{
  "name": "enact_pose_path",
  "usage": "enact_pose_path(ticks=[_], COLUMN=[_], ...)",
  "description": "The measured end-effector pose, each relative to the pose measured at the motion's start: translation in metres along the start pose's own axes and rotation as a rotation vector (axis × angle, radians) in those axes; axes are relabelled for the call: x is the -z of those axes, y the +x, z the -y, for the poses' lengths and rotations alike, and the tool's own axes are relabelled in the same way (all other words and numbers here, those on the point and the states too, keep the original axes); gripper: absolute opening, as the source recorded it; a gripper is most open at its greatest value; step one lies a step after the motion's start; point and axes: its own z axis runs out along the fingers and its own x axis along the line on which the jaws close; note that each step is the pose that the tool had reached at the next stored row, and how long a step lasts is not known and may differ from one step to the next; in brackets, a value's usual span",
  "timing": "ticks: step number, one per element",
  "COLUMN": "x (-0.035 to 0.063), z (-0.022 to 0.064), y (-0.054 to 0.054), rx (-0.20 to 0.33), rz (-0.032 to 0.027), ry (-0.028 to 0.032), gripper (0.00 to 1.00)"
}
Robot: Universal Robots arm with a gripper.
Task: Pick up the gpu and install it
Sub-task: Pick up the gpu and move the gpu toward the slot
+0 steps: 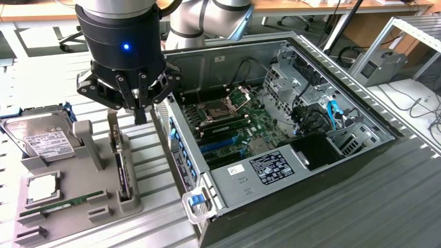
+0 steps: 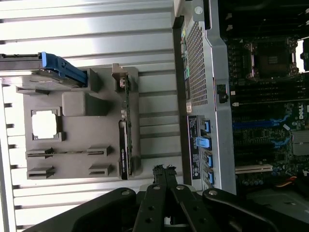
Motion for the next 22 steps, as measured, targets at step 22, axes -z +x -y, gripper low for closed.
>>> enact_pose_path(ticks=[22], x=[-0.0006], z=[0.0001], y=[0.0001], rx=[0.0], rz=[0.0], ry=[0.0001], gripper=[0.42])
